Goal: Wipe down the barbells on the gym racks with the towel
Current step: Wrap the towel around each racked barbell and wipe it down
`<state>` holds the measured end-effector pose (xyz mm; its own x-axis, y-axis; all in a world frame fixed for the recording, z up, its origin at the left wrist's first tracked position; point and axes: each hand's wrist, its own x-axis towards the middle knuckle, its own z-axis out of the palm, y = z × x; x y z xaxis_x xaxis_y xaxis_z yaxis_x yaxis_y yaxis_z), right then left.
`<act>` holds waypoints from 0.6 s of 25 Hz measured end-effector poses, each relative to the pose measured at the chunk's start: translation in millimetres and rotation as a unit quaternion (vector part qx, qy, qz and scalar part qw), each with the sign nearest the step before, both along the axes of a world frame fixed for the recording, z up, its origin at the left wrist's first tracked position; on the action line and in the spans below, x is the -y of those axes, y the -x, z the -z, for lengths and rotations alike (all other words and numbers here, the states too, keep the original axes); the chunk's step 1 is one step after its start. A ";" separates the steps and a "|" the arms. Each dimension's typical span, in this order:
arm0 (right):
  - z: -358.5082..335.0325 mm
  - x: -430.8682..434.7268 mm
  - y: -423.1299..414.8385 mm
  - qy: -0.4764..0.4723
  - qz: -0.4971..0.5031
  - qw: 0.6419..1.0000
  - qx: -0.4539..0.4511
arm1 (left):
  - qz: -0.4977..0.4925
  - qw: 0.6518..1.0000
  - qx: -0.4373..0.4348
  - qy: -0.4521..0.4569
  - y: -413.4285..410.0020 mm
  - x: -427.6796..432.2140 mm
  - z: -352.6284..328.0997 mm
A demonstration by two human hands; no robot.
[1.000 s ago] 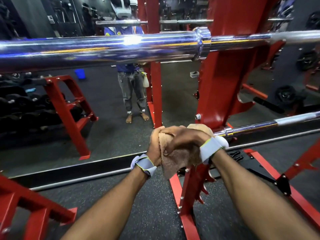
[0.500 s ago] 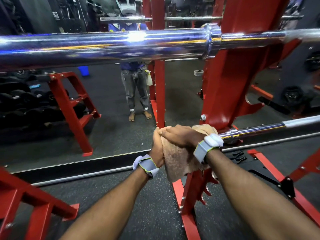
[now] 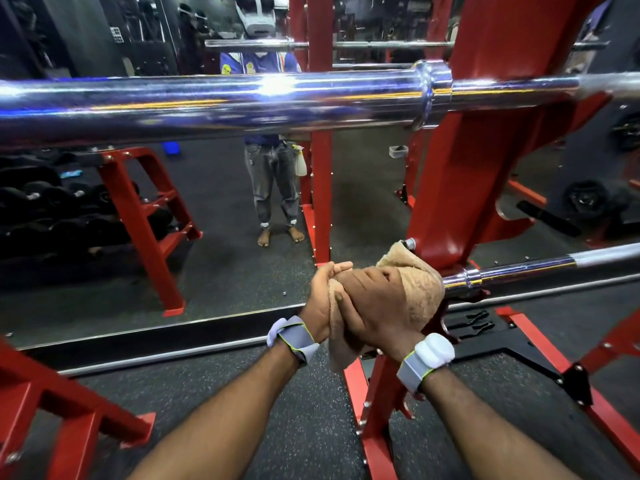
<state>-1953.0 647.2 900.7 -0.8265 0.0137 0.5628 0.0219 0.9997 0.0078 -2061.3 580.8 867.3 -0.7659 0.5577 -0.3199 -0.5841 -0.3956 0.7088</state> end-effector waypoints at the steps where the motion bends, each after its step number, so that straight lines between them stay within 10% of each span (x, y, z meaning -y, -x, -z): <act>1: -5.6 -8.2 4.6 -0.021 -0.017 0.999 0.024 | -0.002 1.000 -0.004 0.002 0.4 0.8 0.7; 6: -31.4 -40.2 29.7 0.022 -0.025 0.982 0.189 | -0.020 0.999 -0.038 0.014 7.0 -0.9 10.8; 10: -17.9 -15.3 30.2 -0.103 0.002 0.990 0.101 | -0.021 1.000 -0.010 -0.014 5.6 -3.6 6.2; 15: -4.8 5.2 12.1 -0.012 0.005 1.000 0.015 | 0.007 0.998 0.005 -0.062 1.2 -1.6 -3.7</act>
<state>-1965.1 642.0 905.6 -0.8433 0.0083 0.5374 0.0307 0.9990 0.0327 -2062.5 582.4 870.9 -0.7549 0.6040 -0.2556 -0.5968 -0.4710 0.6496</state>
